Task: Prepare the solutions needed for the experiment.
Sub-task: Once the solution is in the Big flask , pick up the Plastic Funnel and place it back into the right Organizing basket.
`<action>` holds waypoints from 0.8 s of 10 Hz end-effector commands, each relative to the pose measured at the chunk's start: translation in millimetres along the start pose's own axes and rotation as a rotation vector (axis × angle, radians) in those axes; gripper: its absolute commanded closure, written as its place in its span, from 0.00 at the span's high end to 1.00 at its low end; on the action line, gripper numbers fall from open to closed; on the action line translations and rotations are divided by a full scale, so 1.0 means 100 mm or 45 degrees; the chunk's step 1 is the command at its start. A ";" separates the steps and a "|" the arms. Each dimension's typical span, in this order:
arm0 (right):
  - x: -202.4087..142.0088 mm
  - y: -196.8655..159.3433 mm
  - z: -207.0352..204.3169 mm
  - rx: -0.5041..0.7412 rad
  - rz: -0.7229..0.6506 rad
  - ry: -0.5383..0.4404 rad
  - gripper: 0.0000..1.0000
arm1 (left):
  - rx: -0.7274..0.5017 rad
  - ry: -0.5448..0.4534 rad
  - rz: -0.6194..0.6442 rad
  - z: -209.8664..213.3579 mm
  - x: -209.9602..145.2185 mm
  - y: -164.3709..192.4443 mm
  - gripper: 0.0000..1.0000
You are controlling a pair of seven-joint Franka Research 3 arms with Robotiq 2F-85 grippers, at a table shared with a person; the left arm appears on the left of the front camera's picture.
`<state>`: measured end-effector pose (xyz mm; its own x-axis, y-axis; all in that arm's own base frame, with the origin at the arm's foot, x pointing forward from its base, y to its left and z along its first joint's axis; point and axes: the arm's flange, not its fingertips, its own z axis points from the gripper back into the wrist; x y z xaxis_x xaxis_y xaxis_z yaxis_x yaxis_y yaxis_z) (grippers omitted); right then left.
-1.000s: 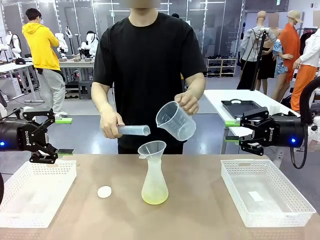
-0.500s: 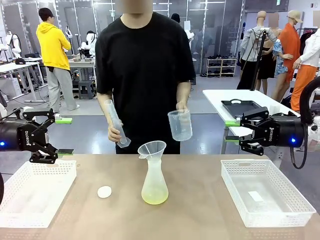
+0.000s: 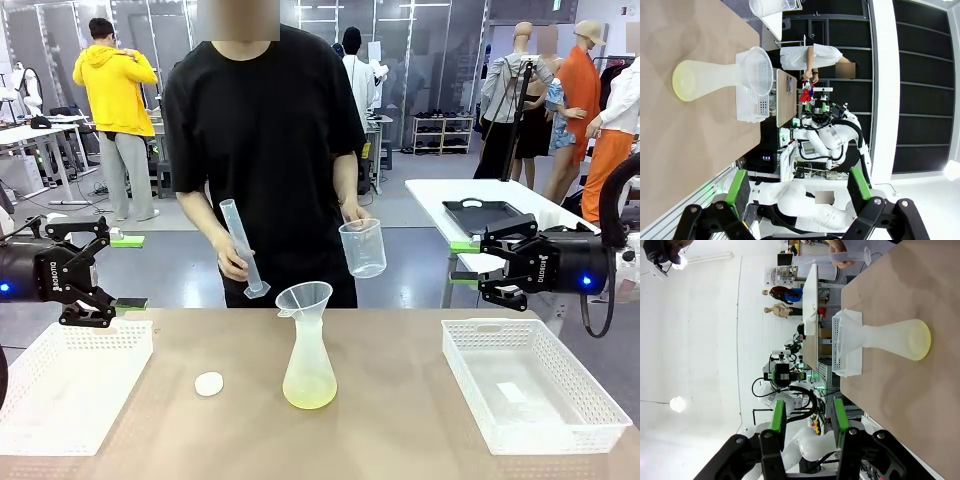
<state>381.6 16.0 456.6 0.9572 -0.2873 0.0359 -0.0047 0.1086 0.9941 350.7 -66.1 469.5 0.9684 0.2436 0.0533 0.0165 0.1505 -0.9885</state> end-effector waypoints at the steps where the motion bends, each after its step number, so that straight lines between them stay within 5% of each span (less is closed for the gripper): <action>1: -0.03 0.01 -0.01 0.008 0.002 -0.004 0.48 | -0.024 -0.002 0.011 -0.01 -0.01 -0.03 1.00; 6: 0.00 0.00 0.00 0.000 0.000 0.000 0.48 | -0.024 -0.002 0.011 -0.01 -0.01 -0.03 1.00; 8: 0.03 0.24 -0.33 -0.215 0.102 0.006 0.48 | -0.024 -0.002 0.011 -0.01 -0.01 -0.03 1.00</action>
<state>386.0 30.5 463.4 0.9574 -0.2788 0.0756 -0.0250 0.1805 0.9833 350.7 -66.1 469.6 0.9684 0.2435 0.0534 0.0166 0.1506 -0.9885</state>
